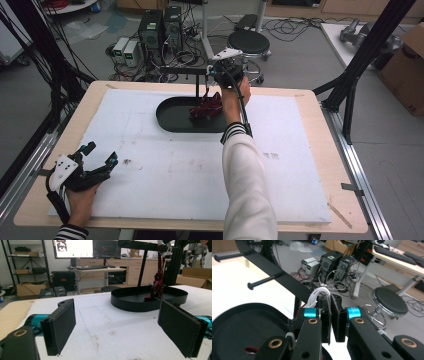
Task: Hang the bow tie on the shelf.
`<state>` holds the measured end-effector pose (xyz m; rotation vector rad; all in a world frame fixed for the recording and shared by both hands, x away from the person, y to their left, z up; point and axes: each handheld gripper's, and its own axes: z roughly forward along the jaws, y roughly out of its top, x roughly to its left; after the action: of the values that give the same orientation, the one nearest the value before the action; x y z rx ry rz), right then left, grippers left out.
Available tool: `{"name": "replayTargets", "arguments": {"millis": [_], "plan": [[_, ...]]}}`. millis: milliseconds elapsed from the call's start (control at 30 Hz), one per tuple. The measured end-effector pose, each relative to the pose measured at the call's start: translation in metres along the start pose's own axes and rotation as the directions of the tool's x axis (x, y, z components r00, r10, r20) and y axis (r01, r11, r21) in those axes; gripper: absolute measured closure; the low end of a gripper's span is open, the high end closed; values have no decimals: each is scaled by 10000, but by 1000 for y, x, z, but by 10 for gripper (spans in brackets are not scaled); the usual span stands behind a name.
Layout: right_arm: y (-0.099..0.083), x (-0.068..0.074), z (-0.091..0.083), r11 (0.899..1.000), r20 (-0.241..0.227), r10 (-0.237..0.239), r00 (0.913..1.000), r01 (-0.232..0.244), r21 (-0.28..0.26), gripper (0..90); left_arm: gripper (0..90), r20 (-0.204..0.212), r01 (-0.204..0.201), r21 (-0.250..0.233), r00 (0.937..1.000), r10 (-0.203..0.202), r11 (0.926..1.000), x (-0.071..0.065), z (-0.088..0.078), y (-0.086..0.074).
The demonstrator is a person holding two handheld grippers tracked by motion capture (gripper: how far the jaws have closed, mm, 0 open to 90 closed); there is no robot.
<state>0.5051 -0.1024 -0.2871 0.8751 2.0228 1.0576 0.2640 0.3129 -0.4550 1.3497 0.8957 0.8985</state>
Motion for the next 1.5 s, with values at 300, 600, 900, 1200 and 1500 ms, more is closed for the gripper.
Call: {"name": "replayTargets", "arguments": {"millis": [300,600,900,1200,1500], "plan": [[0,-2,-2,9984,326,-532,9981,525,211,689,151,17,-36,27,10000,36,10000,0,0,0],[-3,-1,-13,9996,634,246,9977,-238,-132,84,151,11,-43,82,10000,43,10000,0,0,0],[-24,-5,-69,9603,-1322,1221,9837,-1507,-2346,3,151,-95,-109,25,9999,109,9999,-1,0,0],[-80,1,-143,9365,-1464,1023,9839,-1449,-3193,3,150,-41,-120,-8,9999,120,9999,-1,-1,0],[-176,17,-209,8920,-860,1621,9830,-1832,-4133,4,147,33,-223,-168,9997,223,9996,-2,-2,-1]]}}
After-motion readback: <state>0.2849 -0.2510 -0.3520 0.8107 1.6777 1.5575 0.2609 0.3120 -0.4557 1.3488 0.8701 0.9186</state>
